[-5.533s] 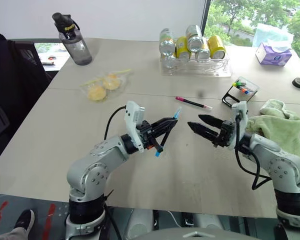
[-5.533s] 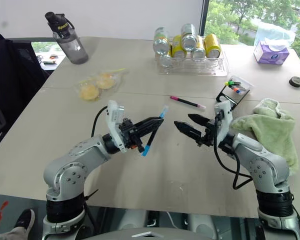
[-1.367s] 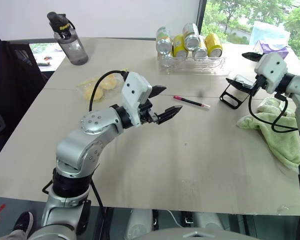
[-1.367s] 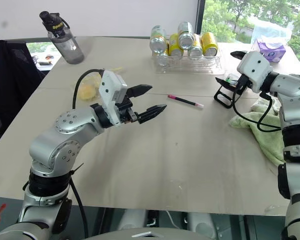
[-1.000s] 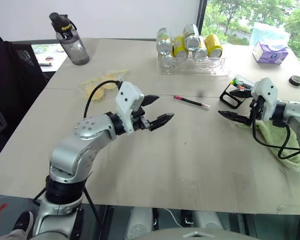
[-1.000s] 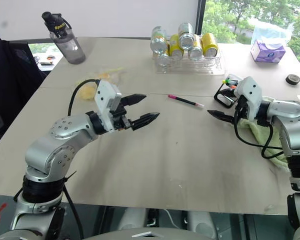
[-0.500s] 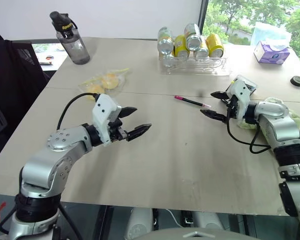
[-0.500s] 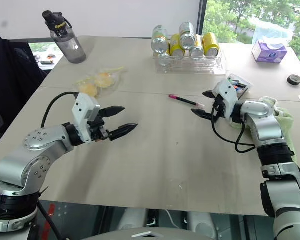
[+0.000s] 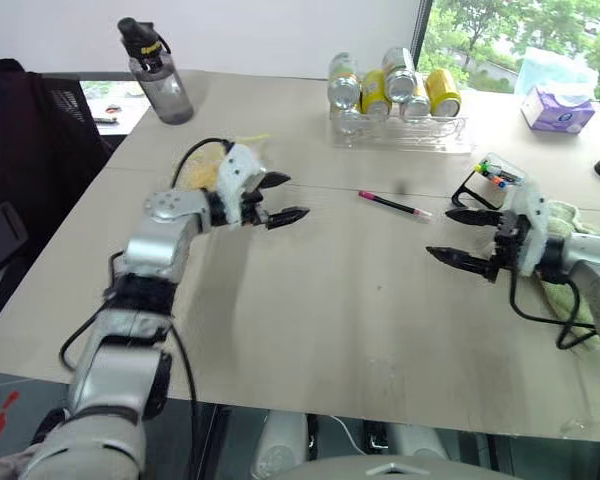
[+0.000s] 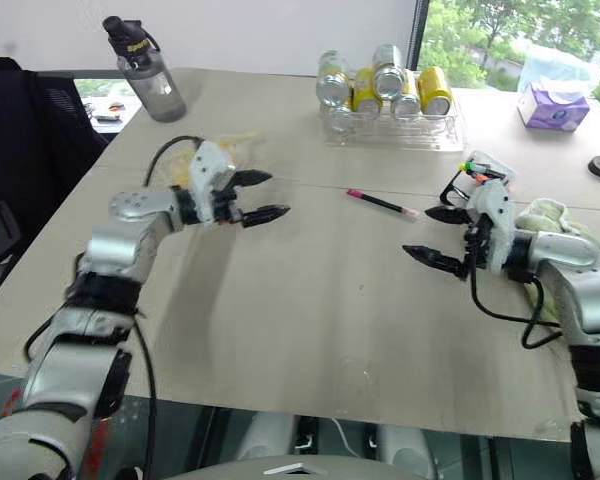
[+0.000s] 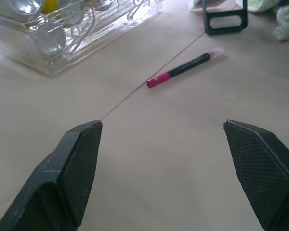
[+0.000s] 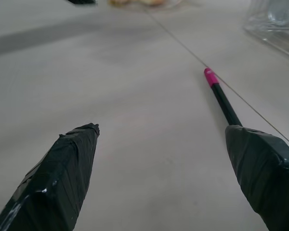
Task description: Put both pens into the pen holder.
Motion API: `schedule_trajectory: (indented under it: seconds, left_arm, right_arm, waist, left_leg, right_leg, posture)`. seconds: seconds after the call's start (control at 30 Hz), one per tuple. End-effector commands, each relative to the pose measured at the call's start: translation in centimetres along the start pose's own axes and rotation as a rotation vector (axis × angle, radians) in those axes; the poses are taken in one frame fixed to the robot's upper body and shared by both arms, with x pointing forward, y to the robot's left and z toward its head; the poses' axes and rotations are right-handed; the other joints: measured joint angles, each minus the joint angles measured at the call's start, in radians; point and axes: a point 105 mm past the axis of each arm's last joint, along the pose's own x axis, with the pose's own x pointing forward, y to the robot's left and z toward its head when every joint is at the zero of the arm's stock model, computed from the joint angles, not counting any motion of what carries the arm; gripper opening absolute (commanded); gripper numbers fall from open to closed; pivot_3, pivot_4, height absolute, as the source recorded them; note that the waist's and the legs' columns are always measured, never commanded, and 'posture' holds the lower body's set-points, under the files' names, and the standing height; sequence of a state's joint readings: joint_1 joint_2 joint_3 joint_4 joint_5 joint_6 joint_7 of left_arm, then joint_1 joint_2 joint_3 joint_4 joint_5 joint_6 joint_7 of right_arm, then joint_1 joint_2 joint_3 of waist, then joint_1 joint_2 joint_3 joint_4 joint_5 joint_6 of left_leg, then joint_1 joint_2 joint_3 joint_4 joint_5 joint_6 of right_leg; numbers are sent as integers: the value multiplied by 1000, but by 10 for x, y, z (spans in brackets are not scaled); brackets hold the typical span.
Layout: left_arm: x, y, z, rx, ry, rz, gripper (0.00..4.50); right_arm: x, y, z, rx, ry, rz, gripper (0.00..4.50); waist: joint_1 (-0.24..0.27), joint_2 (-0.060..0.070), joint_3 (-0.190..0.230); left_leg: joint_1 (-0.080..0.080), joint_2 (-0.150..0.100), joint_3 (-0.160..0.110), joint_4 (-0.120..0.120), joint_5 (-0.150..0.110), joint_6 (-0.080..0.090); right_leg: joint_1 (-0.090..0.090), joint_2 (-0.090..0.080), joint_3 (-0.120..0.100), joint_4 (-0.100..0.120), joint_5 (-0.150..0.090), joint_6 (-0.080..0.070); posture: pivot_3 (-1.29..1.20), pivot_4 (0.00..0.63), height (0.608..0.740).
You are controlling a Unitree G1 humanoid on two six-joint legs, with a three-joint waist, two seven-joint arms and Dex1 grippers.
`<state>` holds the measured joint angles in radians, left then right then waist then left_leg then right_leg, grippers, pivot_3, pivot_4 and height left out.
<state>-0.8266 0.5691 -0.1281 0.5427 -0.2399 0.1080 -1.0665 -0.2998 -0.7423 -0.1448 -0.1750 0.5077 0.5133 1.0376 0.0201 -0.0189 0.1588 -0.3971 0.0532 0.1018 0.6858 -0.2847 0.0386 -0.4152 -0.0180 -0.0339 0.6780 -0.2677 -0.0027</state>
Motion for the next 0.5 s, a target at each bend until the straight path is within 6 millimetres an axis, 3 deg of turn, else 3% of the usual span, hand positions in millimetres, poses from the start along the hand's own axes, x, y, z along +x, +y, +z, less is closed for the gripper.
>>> schedule_trajectory:
  seconds: [0.03, 0.2, 0.5]
  left_arm:
    - [23, 6, -5, 129, 64, -59, 4178]
    - [64, -2, 1, 260, 150, -136, 4178]
    - [113, -8, 18, 352, 204, 0, 4178]
  right_arm:
    - [-15, 18, 21, -5, -49, -30, 4464]
    - [-33, 34, 19, 25, -53, -169, 4464]
    - [-45, 56, 24, 87, -67, -233, 4464]
  waist:
    - [-1, 0, 0]
    - [-8, -1, 1]
    - [-6, -2, 1]
  left_leg:
    - [0, 0, 0, 0, 0, 0]
    - [-1, -1, 1, 0, 0, 0]
    - [-2, -1, -1, -1, 0, 0]
  right_leg:
    - [0, 0, 1, 0, 0, 0]
    - [-1, 1, 3, -2, -1, 1]
    - [-2, 1, 3, -1, -2, 2]
  posture:
    - [0, 150, 739]
    - [0, 150, 739]
    - [0, 150, 739]
